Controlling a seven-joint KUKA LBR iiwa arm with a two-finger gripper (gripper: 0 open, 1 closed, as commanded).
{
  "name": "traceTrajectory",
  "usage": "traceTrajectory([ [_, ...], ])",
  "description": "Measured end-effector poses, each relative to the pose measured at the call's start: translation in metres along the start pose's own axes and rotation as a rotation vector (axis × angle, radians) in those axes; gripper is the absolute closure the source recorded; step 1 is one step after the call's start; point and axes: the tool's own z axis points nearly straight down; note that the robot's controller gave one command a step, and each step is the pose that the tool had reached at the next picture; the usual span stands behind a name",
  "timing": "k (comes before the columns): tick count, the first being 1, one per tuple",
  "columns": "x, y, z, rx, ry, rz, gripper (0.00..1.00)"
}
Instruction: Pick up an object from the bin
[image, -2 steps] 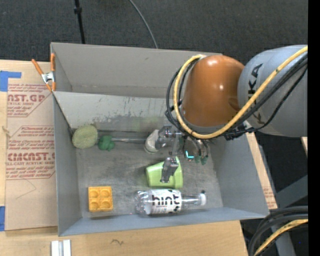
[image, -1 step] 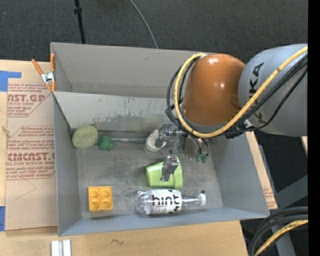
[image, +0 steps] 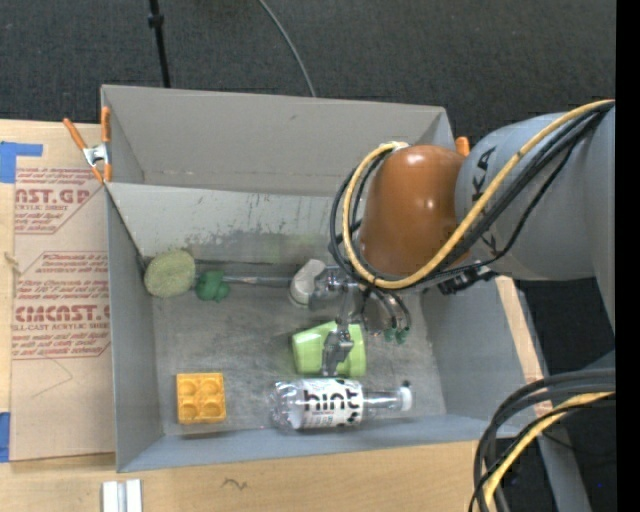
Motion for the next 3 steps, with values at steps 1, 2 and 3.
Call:
traceTrajectory([
  [1,-0.009,-0.026,0.013,-0.001,0.011,-0.17,0.0],
  [2,-0.01,-0.029,0.041,0.0,0.003,-0.006,0.0],
  [3,-0.019,-0.026,0.071,-0.005,-0.012,-0.095,0.0],
])
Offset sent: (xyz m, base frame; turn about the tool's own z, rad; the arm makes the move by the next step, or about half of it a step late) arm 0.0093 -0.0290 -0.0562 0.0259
